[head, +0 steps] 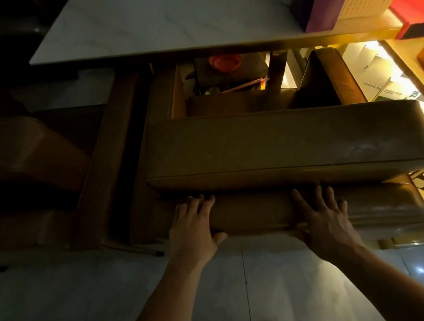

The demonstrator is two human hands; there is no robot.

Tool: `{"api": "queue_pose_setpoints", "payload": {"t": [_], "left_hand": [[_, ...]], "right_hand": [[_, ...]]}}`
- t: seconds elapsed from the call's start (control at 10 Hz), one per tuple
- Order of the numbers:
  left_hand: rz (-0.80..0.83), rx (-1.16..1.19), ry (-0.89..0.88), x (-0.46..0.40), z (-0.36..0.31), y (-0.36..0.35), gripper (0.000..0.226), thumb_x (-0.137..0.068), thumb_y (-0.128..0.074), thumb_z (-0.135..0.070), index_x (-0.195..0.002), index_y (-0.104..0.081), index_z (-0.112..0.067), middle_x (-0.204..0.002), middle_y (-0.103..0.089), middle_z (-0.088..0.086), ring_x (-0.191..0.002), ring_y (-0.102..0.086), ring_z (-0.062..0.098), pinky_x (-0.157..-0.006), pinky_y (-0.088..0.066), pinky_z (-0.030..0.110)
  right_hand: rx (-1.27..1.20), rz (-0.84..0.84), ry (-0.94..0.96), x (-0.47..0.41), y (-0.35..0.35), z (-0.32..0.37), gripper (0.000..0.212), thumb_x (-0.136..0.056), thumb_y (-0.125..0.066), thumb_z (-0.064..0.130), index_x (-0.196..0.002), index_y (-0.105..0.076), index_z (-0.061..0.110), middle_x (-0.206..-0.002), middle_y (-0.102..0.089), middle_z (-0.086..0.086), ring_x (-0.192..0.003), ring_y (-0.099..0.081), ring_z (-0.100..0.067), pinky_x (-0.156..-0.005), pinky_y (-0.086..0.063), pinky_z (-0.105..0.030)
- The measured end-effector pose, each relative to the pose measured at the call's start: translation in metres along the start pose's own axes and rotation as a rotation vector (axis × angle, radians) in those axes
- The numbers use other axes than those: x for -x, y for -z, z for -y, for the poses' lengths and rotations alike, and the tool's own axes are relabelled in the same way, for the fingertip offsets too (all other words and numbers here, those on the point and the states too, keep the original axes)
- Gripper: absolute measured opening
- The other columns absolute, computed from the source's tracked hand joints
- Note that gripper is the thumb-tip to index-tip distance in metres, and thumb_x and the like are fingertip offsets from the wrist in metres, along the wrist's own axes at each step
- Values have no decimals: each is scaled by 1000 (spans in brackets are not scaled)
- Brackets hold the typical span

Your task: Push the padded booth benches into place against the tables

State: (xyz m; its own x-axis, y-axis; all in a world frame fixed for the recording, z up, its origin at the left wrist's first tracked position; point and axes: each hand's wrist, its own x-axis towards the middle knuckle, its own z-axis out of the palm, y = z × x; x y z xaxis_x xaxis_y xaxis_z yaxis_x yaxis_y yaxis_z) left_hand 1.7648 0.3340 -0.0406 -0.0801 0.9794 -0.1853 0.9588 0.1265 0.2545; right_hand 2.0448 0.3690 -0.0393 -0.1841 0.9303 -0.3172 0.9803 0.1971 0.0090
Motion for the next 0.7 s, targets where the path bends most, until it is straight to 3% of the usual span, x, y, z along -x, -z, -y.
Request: {"api": "queue_pose_setpoints", "payload": {"t": [0.1,0.2,0.3,0.4,0.5,0.7], "left_hand": [[127,6,-14,-1,3,7,92,-83,-64,-60,-154,-12,-36,-163,-14,-6,-149,-5,21,-119,-22,43],[255,52,-2,0,2,17,95,-83,-63,-62,-155,-7,-36,-165,0,-9,-150,6,18,-117,-26,49],[306,47,-7,9,-3,34,87,-85,-61,-62,-154,-16,-35,-165,-3,-8,-150,-2,20,-116,-28,47],[328,81,2,27,-3,53,83,-84,-63,-61,-152,-23,-36,-162,-15,-8,-146,-20,20,-112,-32,45],[358,126,33,47,5,70,82,-83,-63,-63,-151,-25,-37,-159,-25,-7,-142,-30,18,-109,-36,43],[397,183,42,98,25,110,79,-83,-60,-66,-149,-30,-36,-157,-30,-8,-140,-33,18,-109,-37,40]], "right_hand": [[-44,55,5,4,10,-1,95,-87,-42,72,-155,11,33,-162,10,-20,-148,9,-45,-119,-13,-60],[-104,111,16,10,24,0,90,-89,-46,68,-156,3,32,-163,4,-17,-149,4,-43,-119,-21,-53],[-146,131,52,21,41,4,78,-88,-52,64,-153,-21,32,-157,-22,-12,-144,-22,-35,-110,-39,-44],[-184,146,64,35,54,10,69,-87,-53,63,-146,-36,33,-148,-38,-2,-133,-40,-24,-99,-46,-37],[-198,185,45,52,70,21,67,-89,-54,62,-147,-38,33,-148,-43,-3,-128,-48,-22,-99,-45,-35],[-217,159,49,107,106,55,67,-93,-54,56,-151,-32,31,-156,-34,-5,-134,-45,-25,-103,-41,-36]]}}
